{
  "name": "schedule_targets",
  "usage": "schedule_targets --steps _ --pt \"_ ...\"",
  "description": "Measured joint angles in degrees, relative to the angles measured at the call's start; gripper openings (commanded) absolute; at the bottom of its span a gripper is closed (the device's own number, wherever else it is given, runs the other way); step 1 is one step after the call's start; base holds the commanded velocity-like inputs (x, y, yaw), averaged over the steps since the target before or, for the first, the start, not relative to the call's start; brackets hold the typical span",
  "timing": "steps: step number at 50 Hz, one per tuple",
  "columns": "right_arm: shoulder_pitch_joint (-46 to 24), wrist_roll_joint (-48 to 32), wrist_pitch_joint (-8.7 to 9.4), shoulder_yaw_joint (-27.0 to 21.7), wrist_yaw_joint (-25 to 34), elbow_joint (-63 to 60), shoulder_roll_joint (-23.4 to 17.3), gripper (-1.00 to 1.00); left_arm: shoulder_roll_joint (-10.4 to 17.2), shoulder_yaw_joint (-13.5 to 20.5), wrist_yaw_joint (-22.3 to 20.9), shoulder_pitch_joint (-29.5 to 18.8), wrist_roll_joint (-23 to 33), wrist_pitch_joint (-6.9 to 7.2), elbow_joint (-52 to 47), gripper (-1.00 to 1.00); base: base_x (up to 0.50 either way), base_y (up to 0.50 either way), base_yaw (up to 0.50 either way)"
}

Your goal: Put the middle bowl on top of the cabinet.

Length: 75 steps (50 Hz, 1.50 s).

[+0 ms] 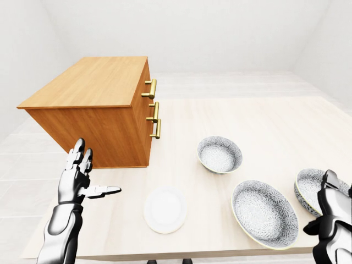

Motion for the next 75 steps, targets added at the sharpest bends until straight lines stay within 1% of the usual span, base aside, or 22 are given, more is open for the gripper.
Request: schedule_targets --steps 16,23,34,45,46,47,50,52,53,54,55,56,57,58,60,64,68,69,70,71,73,75 --pt "-2.0 5.6 0.0 3.2 -3.8 9.0 -3.7 1.0 0.2 0.1 0.3 -0.4 0.1 -0.32 1.1 1.0 0.0 0.0 0.0" --pt "-2.8 7.9 0.0 4.9 -5.4 12.2 -4.9 1.0 0.3 0.0 0.3 -0.3 0.1 -0.11 0.7 1.0 0.0 0.0 0.0" --pt "-3.4 10.8 0.0 6.7 -7.1 15.7 -6.4 1.0 0.2 -0.1 0.5 -0.3 0.4 0.11 0.3 1.0 0.0 0.0 0.0" --pt "-3.2 12.7 0.0 7.7 -7.7 16.4 -7.1 1.0 0.2 -0.1 0.6 -0.3 0.4 -0.08 0.6 1.0 0.0 0.0 0.0" --pt "-3.1 12.8 0.0 7.8 -7.7 16.3 -7.2 0.95 0.2 -0.1 0.6 -0.3 0.4 -0.1 0.6 1.0 0.0 0.0 0.0" --pt "-3.1 12.9 0.0 7.8 -7.7 16.2 -7.2 0.8 0.2 -0.1 0.6 -0.3 0.4 -0.14 0.7 1.0 0.0 0.0 0.0" --pt "-2.9 13.0 0.0 7.8 -7.7 16.0 -7.2 0.55 0.2 -0.2 0.6 -0.3 0.5 -0.32 1.0 1.0 0.0 0.0 0.0" --pt "-2.9 13.1 0.0 7.8 -7.7 15.8 -7.2 0.52 0.2 -0.2 0.6 -0.4 0.5 -0.44 1.2 1.0 0.0 0.0 0.0" --pt "-2.8 13.2 0.0 7.8 -7.7 15.8 -7.2 0.24 0.2 -0.2 0.6 -0.4 0.5 -0.49 1.3 1.0 0.0 0.0 0.0" --pt "-2.8 13.2 0.0 7.7 -7.7 15.7 -7.2 0.24 0.2 -0.2 0.6 -0.4 0.5 -0.51 1.3 1.0 0.0 0.0 0.0" --pt "-2.8 13.2 0.0 7.7 -7.7 15.6 -7.2 0.18 0.2 -0.2 0.6 -0.4 0.5 -0.53 1.3 1.0 0.0 0.0 0.0" --pt "-2.7 13.2 0.0 7.7 -7.7 15.5 -7.2 0.18 0.2 -0.2 0.6 -0.4 0.5 -0.55 1.4 1.0 0.0 0.0 0.0" --pt "-2.7 13.3 0.0 7.7 -7.6 15.5 -7.2 0.09 0.2 -0.2 0.6 -0.4 0.5 -0.57 1.4 1.0 0.0 0.0 0.0" --pt "-2.6 13.3 0.0 7.6 -7.6 15.3 -7.2 0.05 0.2 -0.2 0.7 -0.5 0.5 -0.6 1.5 1.0 0.0 0.0 0.0" --pt "-2.5 13.3 0.0 7.6 -7.5 15.1 -7.2 0.05 0.2 -0.2 0.7 -0.5 0.5 -0.69 1.6 1.0 0.0 0.0 0.0" --pt "-2.5 13.2 0.0 7.5 -7.4 14.9 -7.1 -0.04 0.3 -0.2 0.7 -0.6 0.6 -0.82 1.9 1.0 0.0 0.0 0.0" --pt "-2.4 13.2 0.0 7.3 -7.3 14.7 -7.1 -0.06 0.3 -0.3 0.8 -0.7 0.6 -0.9 2.1 1.0 0.0 0.0 0.0" --pt "-2.3 13.2 0.0 7.3 -7.3 14.7 -7.0 -0.12 0.3 -0.3 0.8 -0.6 0.6 -0.91 2.1 1.0 0.0 0.0 0.0" --pt "-2.3 13.2 0.0 7.2 -7.2 14.6 -7.0 -0.12 0.3 -0.3 0.8 -0.7 0.6 -0.94 2.1 1.0 0.0 0.0 0.0" --pt "-2.2 13.2 0.0 7.2 -7.1 14.5 -7.0 -0.28 0.3 -0.3 0.9 -0.7 0.6 -0.97 2.1 1.0 0.0 0.0 0.0" --pt "-2.1 13.4 0.0 7.1 -6.8 14.3 -7.0 -0.44 0.3 -0.3 0.9 -0.7 0.7 -1.02 2.3 1.0 0.0 0.0 0.0" --pt "-1.9 13.6 0.0 6.9 -6.5 14.2 -7.0 -0.51 0.3 -0.3 0.9 -0.8 0.7 -1.05 2.3 1.0 0.0 0.0 0.0"
